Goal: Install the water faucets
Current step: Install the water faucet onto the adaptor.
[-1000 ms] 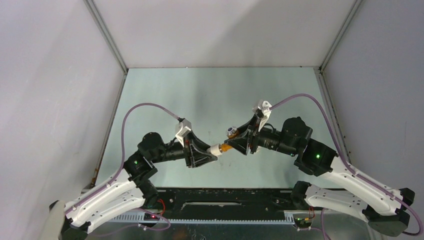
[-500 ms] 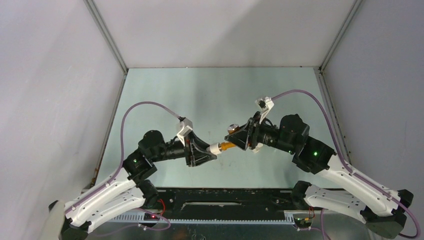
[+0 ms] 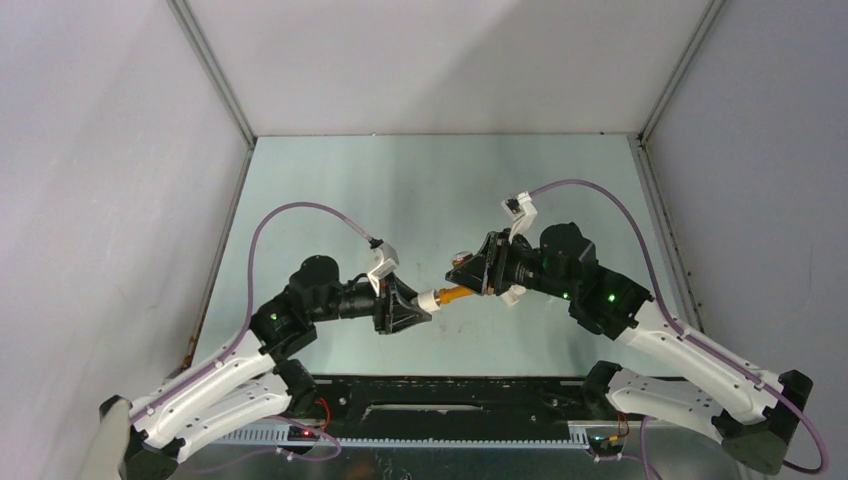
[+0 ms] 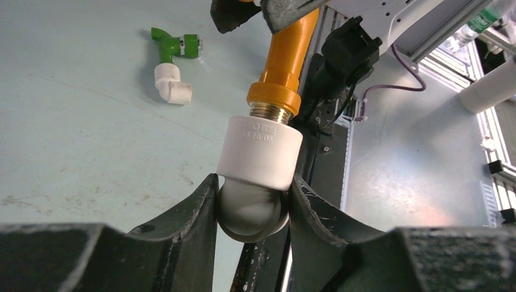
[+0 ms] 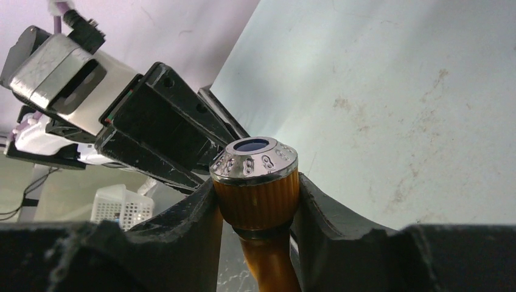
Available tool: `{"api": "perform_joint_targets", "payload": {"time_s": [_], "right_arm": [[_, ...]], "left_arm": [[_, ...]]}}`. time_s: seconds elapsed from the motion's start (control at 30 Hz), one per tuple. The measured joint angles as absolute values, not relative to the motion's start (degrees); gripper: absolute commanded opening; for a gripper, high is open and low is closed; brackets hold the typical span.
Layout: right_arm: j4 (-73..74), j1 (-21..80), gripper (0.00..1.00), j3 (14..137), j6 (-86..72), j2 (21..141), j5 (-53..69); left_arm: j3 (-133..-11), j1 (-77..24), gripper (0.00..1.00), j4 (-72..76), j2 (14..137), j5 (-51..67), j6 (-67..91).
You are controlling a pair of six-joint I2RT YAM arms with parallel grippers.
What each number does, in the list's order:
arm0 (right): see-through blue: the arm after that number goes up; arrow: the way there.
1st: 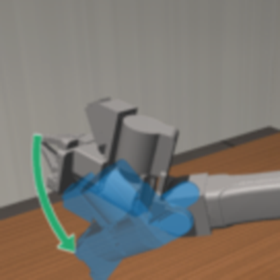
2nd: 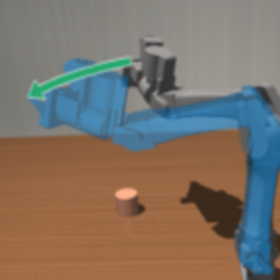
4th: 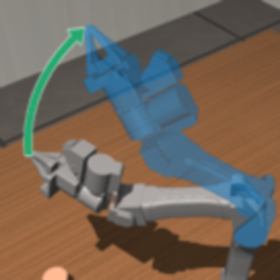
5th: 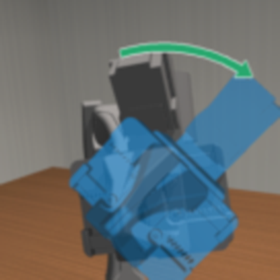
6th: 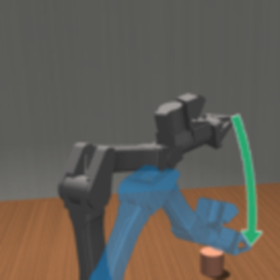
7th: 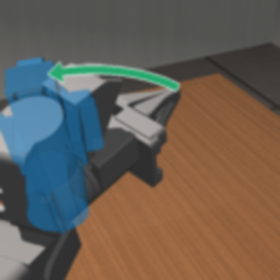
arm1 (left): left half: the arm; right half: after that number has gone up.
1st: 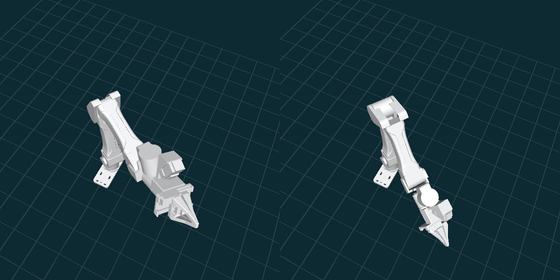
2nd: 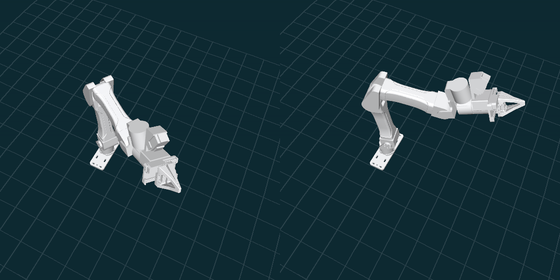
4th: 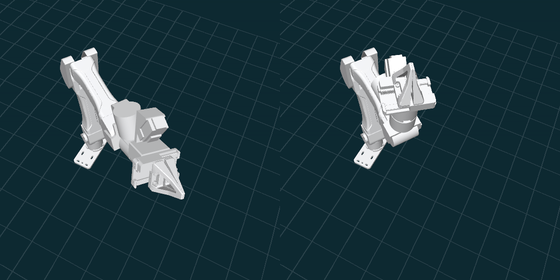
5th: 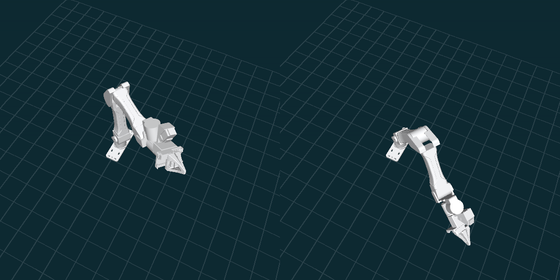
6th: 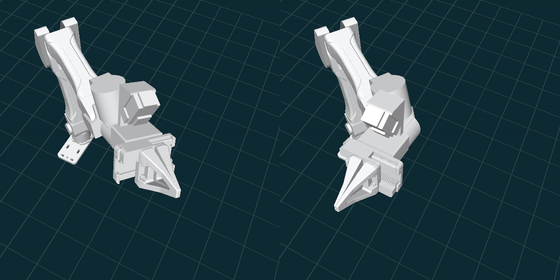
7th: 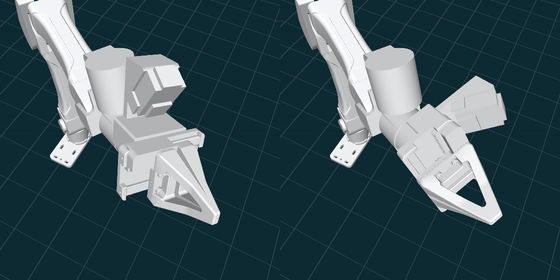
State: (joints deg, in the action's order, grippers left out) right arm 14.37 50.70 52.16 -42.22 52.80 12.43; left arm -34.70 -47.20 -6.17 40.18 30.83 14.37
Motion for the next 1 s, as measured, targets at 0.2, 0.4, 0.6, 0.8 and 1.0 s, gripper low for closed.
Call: {"api": "perform_joint_targets", "payload": {"time_s": [0.2, 0.4, 0.6, 0.8, 1.0], "right_arm": [[10.1, 48.2, 0.0, 48.7, -46.8, 52.8, 14.8], [7.2, 45.8, 0.0, 46.5, -50.1, 53.4, 17.0], [5.0, 43.7, 0.0, 44.5, -52.9, 54.6, 19.2], [2.4, 42.4, 0.0, 42.8, -55.6, 54.8, 20.2], [-0.9, 41.3, 0.0, 39.9, -58.3, 54.8, 20.4]], "left_arm": [[-35.9, -47.2, 0.0, -8.6, 40.6, 29.5, 9.0], [-38.3, -47.3, 0.0, -11.8, 43.0, 28.5, 1.9], [-40.0, -47.6, 0.0, -14.9, 45.3, 27.3, -6.8], [-42.3, -48.8, 0.0, -17.7, 46.4, 24.5, -13.2], [-44.1, -50.9, 0.0, -20.4, 48.1, 20.2, -17.2]]}}
